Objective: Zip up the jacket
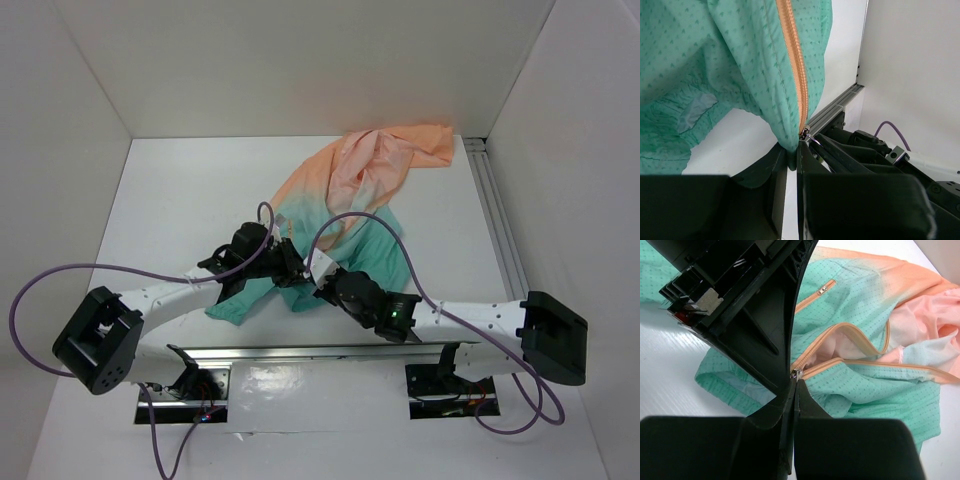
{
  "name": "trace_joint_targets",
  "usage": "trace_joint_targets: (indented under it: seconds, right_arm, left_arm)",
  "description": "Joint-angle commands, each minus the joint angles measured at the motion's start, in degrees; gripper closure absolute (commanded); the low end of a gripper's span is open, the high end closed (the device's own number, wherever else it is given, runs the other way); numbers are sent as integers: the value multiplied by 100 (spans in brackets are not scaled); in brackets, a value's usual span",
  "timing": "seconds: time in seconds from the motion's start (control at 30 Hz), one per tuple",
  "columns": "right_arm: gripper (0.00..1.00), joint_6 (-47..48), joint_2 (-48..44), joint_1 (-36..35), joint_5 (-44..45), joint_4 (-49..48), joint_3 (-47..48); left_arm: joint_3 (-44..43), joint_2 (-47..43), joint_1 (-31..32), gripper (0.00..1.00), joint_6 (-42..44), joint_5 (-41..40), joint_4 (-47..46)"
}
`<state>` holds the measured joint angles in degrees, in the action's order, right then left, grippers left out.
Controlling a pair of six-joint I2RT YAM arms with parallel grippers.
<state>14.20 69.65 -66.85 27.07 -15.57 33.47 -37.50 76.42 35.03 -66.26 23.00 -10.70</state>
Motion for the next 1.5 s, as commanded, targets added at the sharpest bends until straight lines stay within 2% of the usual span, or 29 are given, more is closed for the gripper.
trace_joint_targets:
  seconds: [0.0, 0.23, 0.47, 1.1, 1.3, 1.47]
  right_arm:
    - [100, -84, 40, 23, -18, -174, 344]
    - [100, 83, 93, 23, 158, -376, 397]
    - [100, 242, 347, 382, 229, -587, 529]
    - [100, 470, 962, 1182, -219, -1254, 1055]
    - [100, 523, 1533, 1903, -272, -1369, 1494]
    - [100, 470, 1815, 2850, -650, -1369, 1873]
  left_arm:
    - [-179, 48, 22, 100, -10, 99, -65]
    - [-126, 162, 22, 100, 43, 537, -239]
    - [-21, 215, 22, 100, 43, 837, -292]
    - [32, 162, 75, 100, 271, 1048, -169]
    - [32, -267, 189, 100, 447, 1154, 454]
    - [137, -944, 189, 100, 640, 943, 1604]
